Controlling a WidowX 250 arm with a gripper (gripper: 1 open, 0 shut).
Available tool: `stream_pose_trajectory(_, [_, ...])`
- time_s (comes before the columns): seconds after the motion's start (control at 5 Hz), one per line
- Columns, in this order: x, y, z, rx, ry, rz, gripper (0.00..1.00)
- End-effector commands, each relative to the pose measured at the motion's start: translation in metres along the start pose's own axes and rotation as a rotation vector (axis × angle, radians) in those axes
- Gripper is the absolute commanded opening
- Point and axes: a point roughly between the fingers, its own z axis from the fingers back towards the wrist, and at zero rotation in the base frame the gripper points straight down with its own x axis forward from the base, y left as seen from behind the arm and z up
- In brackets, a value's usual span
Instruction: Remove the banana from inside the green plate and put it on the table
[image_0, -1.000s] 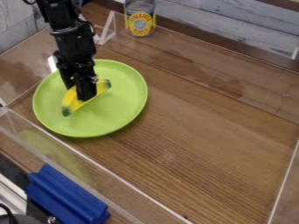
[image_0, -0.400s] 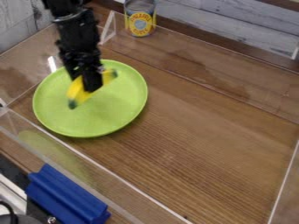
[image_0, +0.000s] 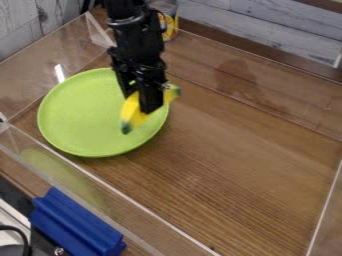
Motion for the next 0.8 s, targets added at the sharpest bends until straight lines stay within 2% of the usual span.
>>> stream_pose_trajectory(0.0, [0.007,-0.010,0.014,0.026,-0.054,-0.004,0.00])
stream_pose_trajectory(0.6, [0.011,-0.032,0.011,0.023,-0.058,-0.025,0.00])
